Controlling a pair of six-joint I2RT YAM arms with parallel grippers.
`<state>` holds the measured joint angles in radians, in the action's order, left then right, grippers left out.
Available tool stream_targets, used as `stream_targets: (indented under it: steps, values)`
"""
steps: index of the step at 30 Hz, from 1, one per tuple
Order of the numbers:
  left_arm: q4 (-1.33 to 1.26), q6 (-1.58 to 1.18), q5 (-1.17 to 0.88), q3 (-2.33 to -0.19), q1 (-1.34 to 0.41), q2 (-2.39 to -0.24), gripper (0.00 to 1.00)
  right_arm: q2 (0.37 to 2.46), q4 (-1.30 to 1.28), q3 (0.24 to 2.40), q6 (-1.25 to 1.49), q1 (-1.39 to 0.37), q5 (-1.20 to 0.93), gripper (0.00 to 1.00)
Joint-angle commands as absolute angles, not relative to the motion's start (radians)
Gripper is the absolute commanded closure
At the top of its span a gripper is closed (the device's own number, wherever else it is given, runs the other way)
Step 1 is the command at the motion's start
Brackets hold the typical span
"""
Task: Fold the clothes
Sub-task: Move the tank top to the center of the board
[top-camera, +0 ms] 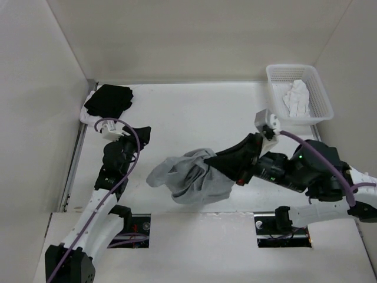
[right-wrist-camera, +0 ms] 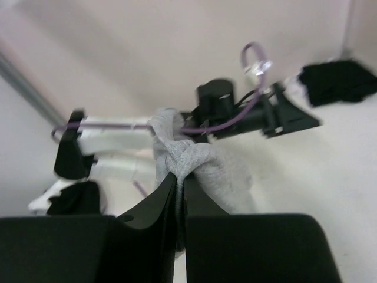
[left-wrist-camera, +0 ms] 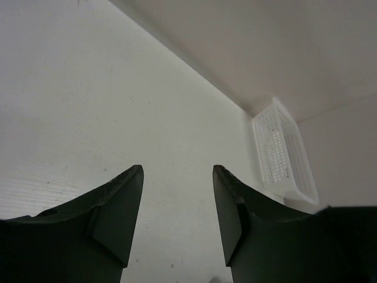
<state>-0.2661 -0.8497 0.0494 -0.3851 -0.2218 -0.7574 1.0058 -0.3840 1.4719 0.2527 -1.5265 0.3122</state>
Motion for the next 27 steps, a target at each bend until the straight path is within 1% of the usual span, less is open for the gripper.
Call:
stream_targets:
  steps: [1, 3, 4, 5, 6, 7, 9, 10, 11, 12, 13, 14, 15, 17, 18, 19, 20, 21, 22, 23, 24, 25, 27]
  values:
    - [-0.198, -0.857, 0.098, -0.463, -0.193, -0.66, 0.51, 0.994, -0.269, 1.453, 0.103, -1.413, 0.288, 0.93]
    - [-0.186, -0.857, 0.106, -0.471, -0.191, -0.644, 0.51, 0.999, -0.184, 1.399, 0.132, -1.177, 0.091, 0.92]
    - [-0.184, -0.857, 0.109, -0.471, -0.191, -0.643, 0.51, 1.011, -0.16, 1.382, 0.156, -1.097, 0.015, 0.91]
    - [-0.183, -0.857, 0.112, -0.469, -0.192, -0.643, 0.51, 1.04, -0.119, 1.361, 0.19, -0.979, -0.089, 0.91]
    - [-0.183, -0.857, 0.123, -0.463, -0.194, -0.647, 0.51, 1.113, -0.015, 1.33, 0.268, -0.788, -0.264, 0.92]
    - [-0.183, -0.857, 0.124, -0.463, -0.194, -0.649, 0.51, 1.132, 0.009, 1.328, 0.284, -0.756, -0.294, 0.92]
    - [-0.189, -0.85, 0.138, -0.459, -0.193, -0.673, 0.51, 1.359, 0.168, 1.394, 0.409, -0.542, -0.498, 0.91]
    - [-0.192, -0.847, 0.141, -0.457, -0.189, -0.693, 0.51, 1.47, 0.195, 1.466, 0.454, -0.488, -0.537, 0.9]
    - [-0.192, -0.845, 0.138, -0.46, -0.189, -0.709, 0.51, 1.521, 0.195, 1.504, 0.469, -0.469, -0.546, 0.9]
    - [-0.193, -0.842, 0.132, -0.463, -0.192, -0.728, 0.51, 1.705, 0.161, 1.673, 0.516, -0.42, -0.532, 0.87]
    - [-0.193, -0.841, 0.127, -0.465, -0.205, -0.747, 0.51, 1.762, 0.138, 1.733, 0.525, -0.409, -0.522, 0.86]
    - [-0.195, -0.839, 0.126, -0.465, -0.22, -0.761, 0.51, 1.86, 0.08, 1.843, 0.544, -0.392, -0.485, 0.84]
    - [-0.198, -0.833, 0.126, -0.462, -0.255, -0.782, 0.52, 1.923, 0.018, 1.92, 0.549, -0.38, -0.415, 0.74]
    - [-0.199, -0.805, 0.136, -0.456, -0.321, -0.81, 0.55, 1.945, -0.021, 1.936, 0.528, -0.38, -0.307, 0.59]
    - [-0.196, -0.776, 0.152, -0.45, -0.396, -0.843, 0.6, 1.915, -0.021, 1.881, 0.503, -0.38, -0.225, 0.49]
    - [-0.189, -0.747, 0.169, -0.443, -0.482, -0.88, 0.65, 1.869, -0.018, 1.806, 0.486, -0.386, -0.162, 0.45]
    - [-0.178, -0.718, 0.205, -0.439, -0.598, -0.934, 0.7, 1.789, -0.011, 1.673, 0.47, -0.404, -0.103, 0.5]
    - [-0.176, -0.716, 0.212, -0.439, -0.617, -0.943, 0.7, 1.749, 0.003, 1.607, 0.469, -0.412, -0.082, 0.57]
    - [-0.17, -0.712, 0.26, -0.442, -0.725, -1.0, 0.72, 1.708, 0.02, 1.533, 0.477, -0.419, -0.062, 0.65]
    - [-0.17, -0.713, 0.288, -0.449, -0.778, -1.031, 0.72, 1.648, 0.053, 1.431, 0.489, -0.433, -0.036, 0.77]
    - [-0.175, -0.718, 0.329, -0.465, -0.85, -1.079, 0.72, 1.572, 0.101, 1.298, 0.517, -0.445, 0.006, 0.92]
    - [-0.186, -0.719, 0.374, -0.491, -0.923, -1.141, 0.71, 1.516, 0.135, 1.21, 0.538, -0.455, 0.032, 0.95]
    - [-0.201, -0.712, 0.429, -0.537, -0.999, -1.227, 0.67, 1.439, 0.182, 1.076, 0.584, -0.462, 0.054, 0.95]
